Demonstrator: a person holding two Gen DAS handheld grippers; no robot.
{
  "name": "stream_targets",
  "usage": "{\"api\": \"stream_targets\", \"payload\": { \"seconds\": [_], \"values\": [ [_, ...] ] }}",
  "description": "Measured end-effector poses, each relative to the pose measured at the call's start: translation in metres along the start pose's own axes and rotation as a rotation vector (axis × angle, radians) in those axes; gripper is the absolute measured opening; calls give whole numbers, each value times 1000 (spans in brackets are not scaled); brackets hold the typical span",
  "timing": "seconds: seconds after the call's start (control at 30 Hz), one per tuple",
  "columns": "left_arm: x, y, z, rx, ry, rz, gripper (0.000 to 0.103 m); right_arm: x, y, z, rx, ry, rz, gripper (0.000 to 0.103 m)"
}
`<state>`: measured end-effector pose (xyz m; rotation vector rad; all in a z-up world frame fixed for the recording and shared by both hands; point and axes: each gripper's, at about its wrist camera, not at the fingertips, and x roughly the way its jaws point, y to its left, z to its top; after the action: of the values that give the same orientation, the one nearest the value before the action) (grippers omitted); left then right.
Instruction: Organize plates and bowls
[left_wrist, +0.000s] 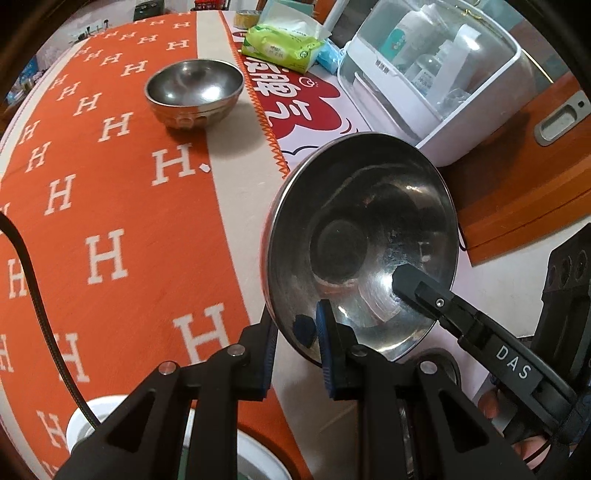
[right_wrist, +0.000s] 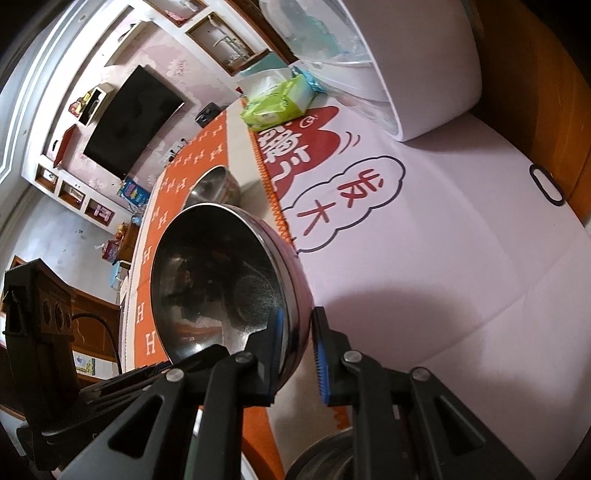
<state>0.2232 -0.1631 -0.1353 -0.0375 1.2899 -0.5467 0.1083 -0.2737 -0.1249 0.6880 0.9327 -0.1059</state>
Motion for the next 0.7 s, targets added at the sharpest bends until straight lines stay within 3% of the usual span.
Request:
{"api": "stream_targets", "payload": {
  "seconds": [0.7],
  "values": [
    [-56, -11, -48, 30, -87, -2, 20, -48, 21, -34, -97, -39, 54, 16]
  ]
}}
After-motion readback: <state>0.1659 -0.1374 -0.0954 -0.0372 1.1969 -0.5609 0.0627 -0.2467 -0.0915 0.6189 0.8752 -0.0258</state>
